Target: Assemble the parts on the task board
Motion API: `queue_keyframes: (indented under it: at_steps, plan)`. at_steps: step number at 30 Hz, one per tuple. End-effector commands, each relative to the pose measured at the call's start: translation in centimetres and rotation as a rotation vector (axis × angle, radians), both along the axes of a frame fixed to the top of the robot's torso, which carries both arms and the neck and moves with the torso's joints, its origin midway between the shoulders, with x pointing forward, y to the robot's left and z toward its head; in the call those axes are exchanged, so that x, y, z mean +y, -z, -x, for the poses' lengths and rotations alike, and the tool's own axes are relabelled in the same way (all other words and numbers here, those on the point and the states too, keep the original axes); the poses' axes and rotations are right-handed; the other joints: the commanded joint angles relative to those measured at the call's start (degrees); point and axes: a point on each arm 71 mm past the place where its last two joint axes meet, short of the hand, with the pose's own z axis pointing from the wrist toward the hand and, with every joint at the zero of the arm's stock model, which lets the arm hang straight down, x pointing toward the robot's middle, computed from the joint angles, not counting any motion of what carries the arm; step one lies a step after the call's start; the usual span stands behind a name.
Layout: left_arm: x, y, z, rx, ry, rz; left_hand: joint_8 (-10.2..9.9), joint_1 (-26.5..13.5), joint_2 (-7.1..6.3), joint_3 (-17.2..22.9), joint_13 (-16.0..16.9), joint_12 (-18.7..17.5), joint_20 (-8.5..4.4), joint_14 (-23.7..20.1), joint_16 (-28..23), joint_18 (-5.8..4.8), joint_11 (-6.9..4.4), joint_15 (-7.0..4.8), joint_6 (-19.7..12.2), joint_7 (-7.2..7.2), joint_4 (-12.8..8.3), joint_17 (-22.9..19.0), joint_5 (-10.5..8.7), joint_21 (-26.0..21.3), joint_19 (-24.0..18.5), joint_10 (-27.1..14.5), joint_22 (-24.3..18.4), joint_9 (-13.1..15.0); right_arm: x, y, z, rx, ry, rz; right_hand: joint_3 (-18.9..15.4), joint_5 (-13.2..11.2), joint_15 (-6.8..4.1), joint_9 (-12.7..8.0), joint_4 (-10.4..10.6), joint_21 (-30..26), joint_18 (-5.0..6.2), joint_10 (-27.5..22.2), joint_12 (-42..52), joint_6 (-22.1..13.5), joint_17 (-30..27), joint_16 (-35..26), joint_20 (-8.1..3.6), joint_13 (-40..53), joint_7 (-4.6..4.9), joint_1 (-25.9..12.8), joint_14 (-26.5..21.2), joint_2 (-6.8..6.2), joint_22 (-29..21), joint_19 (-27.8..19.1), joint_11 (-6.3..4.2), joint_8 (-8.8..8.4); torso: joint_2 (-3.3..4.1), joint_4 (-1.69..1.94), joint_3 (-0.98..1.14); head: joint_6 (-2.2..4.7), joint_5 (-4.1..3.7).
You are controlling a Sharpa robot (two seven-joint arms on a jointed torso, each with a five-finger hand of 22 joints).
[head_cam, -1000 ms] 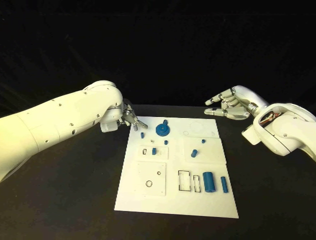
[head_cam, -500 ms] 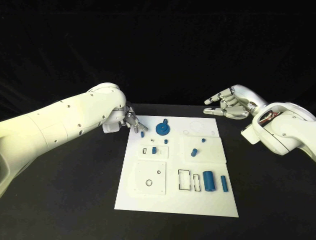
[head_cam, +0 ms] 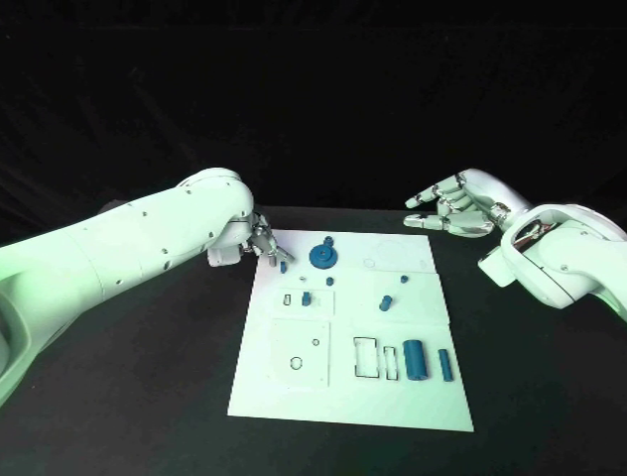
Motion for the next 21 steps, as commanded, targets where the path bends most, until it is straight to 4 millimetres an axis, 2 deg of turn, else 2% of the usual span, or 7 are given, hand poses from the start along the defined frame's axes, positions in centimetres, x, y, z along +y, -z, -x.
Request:
queue_keyframes:
  at_steps: [1,13,21]
  plan:
    - [-0.38,0.17,0.06,0.010,0.023,0.002,0.03,0.70,0.15,0.07,0.01,0.32,0.04,6.03,0.18,0.10,-0.25,0.10,0.38,-0.16,-0.39,15.06,0.11,-0.04,3.13,0.31,7.11,-0.09,0.22,0.03,0.06,0.001,-0.018,0.002,-0.23,0.19,0.30,0.04,-0.01,-0.26,0.54,-0.37,-0.32,-0.22,10.70,-0.26,0.28,-0.05,-0.01,-0.30,4.78,-0.09,9.61,3.01,-0.04,0.22,0.02,-0.04,-0.01,-0.04,-0.09]
    - [-0.48,0.39,0.00,0.016,0.018,-0.001,0.10,1.10,0.29,0.12,0.05,0.36,0.02,6.03,0.18,0.10,-0.28,0.08,0.54,-0.20,-0.42,15.06,0.10,-0.06,3.12,0.34,7.09,-0.09,0.27,0.04,0.06,0.002,-0.020,0.002,-0.23,0.19,0.30,0.04,-0.01,-0.26,0.54,-0.37,-0.32,-0.22,10.70,-0.26,0.28,-0.05,-0.01,-0.30,4.78,-0.09,9.61,3.01,-0.04,0.22,-0.03,0.03,0.02,-0.13,-0.02]
    - [-0.56,0.41,-0.02,0.016,0.019,0.000,0.26,3.05,0.89,0.52,0.02,0.36,-0.07,6.03,0.18,0.12,-0.40,-0.03,0.81,-0.35,-0.87,15.06,0.13,-0.13,3.09,0.39,7.05,-0.11,0.31,0.04,0.07,0.002,-0.022,0.002,-0.23,0.19,0.30,0.04,-0.01,-0.26,0.54,-0.37,-0.32,-0.22,10.70,-0.26,0.28,-0.05,-0.01,-0.30,4.78,-0.09,9.61,3.01,-0.04,0.22,-0.02,-0.01,0.03,-0.19,-0.04]
